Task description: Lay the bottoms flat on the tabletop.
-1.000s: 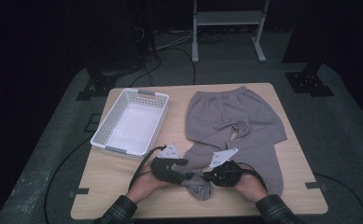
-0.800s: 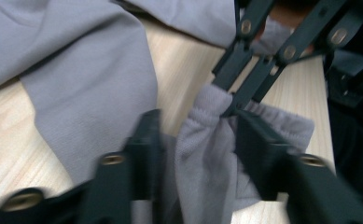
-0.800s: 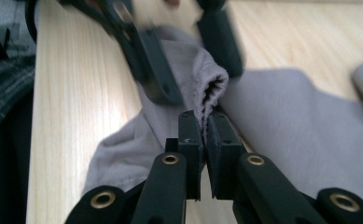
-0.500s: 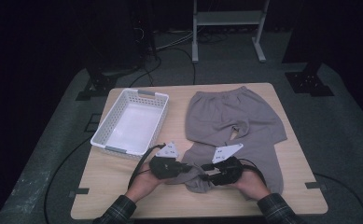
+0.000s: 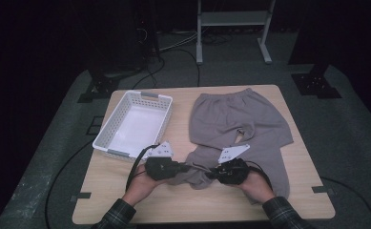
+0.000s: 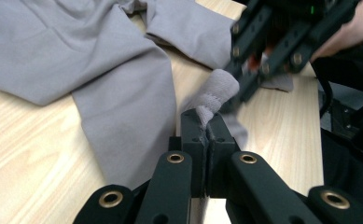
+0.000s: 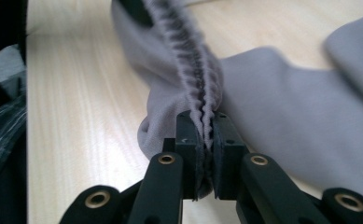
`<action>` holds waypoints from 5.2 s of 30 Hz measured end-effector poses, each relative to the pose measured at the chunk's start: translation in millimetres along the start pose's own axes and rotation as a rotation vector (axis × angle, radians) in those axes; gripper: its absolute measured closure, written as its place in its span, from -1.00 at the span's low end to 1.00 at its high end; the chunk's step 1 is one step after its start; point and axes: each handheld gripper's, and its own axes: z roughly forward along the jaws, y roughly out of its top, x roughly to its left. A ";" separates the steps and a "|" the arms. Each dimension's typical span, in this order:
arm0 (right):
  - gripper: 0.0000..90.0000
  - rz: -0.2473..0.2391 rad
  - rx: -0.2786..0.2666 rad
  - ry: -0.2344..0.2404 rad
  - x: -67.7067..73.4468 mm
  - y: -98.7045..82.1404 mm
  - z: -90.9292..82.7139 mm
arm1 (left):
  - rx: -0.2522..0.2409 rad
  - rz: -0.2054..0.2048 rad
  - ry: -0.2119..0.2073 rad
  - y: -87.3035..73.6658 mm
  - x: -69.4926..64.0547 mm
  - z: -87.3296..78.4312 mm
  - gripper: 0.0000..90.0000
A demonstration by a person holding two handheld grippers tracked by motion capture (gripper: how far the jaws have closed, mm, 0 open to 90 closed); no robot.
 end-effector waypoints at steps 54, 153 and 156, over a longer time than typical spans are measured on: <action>0.18 -0.268 0.162 0.284 107.2 -52.1 -22.5 | 0.014 -0.107 0.040 -25.1 -42.6 3.1 0.02; 0.98 0.175 0.015 -0.103 34.3 -26.7 21.2 | -0.001 -0.143 0.172 -8.2 7.7 31.3 0.99; 0.98 0.157 0.054 -0.134 36.6 -30.6 12.7 | -0.003 -0.159 0.196 -11.2 13.4 25.1 0.99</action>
